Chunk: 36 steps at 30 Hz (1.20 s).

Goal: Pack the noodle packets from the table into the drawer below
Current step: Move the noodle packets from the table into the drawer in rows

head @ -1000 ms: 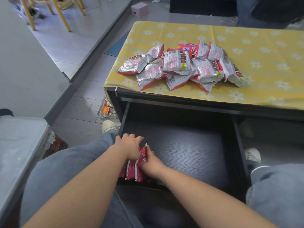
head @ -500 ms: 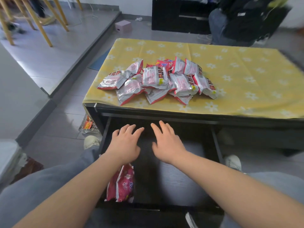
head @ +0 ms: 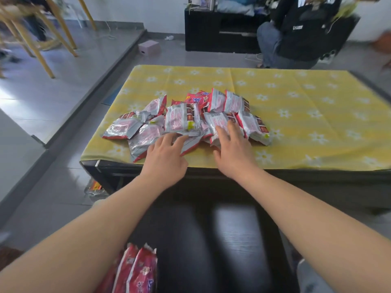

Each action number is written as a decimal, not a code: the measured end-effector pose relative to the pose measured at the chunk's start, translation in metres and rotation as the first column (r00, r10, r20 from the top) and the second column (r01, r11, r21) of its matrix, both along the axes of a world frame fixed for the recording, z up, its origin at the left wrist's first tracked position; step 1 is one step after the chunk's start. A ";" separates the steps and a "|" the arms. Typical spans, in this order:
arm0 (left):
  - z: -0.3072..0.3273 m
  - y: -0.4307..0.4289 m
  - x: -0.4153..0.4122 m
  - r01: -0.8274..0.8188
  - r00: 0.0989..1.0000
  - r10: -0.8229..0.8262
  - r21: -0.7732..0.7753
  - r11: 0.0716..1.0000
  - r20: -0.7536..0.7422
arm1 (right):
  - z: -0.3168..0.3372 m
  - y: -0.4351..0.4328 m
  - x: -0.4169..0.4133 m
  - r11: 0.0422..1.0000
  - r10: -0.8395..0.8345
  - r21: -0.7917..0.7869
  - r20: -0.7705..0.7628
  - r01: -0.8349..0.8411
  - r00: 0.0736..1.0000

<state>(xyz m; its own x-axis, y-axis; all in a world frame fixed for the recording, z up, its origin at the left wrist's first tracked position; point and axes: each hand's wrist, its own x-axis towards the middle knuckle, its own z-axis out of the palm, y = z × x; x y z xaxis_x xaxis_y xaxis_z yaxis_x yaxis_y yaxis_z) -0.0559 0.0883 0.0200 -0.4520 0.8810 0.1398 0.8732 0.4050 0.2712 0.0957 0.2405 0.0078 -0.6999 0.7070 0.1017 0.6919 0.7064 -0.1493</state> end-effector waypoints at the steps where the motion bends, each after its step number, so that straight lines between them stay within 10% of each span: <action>1: 0.003 0.007 -0.003 0.002 1.000 -0.001 0.004 1.000 -0.012 | -0.001 0.006 -0.002 1.000 -0.007 -0.001 0.022 0.007 1.000; 18: 0.006 0.096 -0.050 0.055 0.981 -0.090 -0.202 0.978 -0.171 | -0.011 0.043 -0.014 0.996 -0.068 -0.072 -0.192 0.055 0.979; 25: 0.030 0.086 -0.041 -0.053 0.971 0.007 0.183 0.982 0.239 | 0.038 0.039 -0.006 0.924 -0.235 -0.381 -0.509 0.028 0.828; 31: 0.063 0.063 -0.033 -0.406 0.638 0.017 0.318 0.857 0.770 | 0.063 0.027 0.017 0.750 -0.486 -0.655 -0.643 -0.094 0.592; 36: 0.065 0.023 -0.015 -0.503 0.397 -0.083 0.292 0.813 0.914 | 0.073 0.002 0.031 0.492 -0.704 -0.809 -0.588 -0.322 0.399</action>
